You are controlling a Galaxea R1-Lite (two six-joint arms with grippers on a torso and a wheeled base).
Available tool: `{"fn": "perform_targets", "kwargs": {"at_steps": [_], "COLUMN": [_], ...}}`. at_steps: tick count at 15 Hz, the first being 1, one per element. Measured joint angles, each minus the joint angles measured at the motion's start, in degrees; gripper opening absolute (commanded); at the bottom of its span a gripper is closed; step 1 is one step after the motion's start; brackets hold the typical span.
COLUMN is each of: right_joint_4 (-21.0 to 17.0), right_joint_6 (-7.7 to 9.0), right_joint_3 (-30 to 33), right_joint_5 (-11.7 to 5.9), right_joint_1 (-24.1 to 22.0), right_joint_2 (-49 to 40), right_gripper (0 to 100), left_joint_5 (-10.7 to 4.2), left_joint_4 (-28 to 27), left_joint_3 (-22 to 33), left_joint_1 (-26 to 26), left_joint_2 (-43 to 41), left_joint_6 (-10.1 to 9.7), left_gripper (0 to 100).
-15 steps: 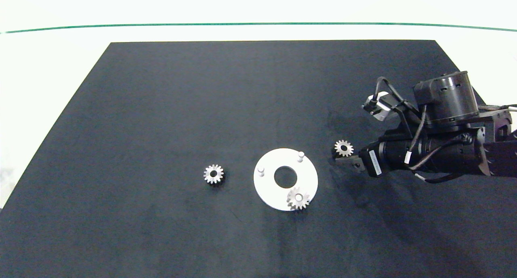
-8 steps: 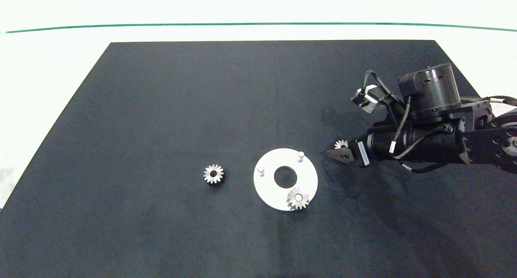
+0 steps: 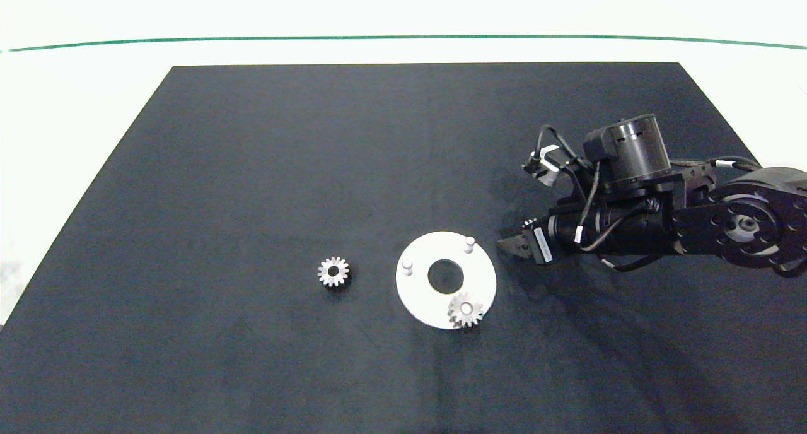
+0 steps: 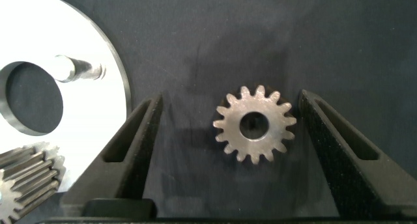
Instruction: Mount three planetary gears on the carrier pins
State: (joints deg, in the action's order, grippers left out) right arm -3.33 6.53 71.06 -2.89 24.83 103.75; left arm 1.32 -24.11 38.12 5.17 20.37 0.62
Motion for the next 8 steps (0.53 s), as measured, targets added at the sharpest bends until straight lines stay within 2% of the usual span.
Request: {"fn": "perform_targets", "kwargs": {"at_steps": [8], "right_joint_4": [0.2], "right_joint_6": [0.1], "right_joint_3": [0.5], "right_joint_5": [-0.52], "right_joint_1": [-0.2], "right_joint_2": [0.8], "right_gripper": [63], "left_joint_5": [0.0], "left_joint_4": [0.0], "left_joint_3": [0.3], "left_joint_1": [0.0], "left_joint_2": [0.1], "left_joint_6": [0.0], "left_gripper": [100]}}
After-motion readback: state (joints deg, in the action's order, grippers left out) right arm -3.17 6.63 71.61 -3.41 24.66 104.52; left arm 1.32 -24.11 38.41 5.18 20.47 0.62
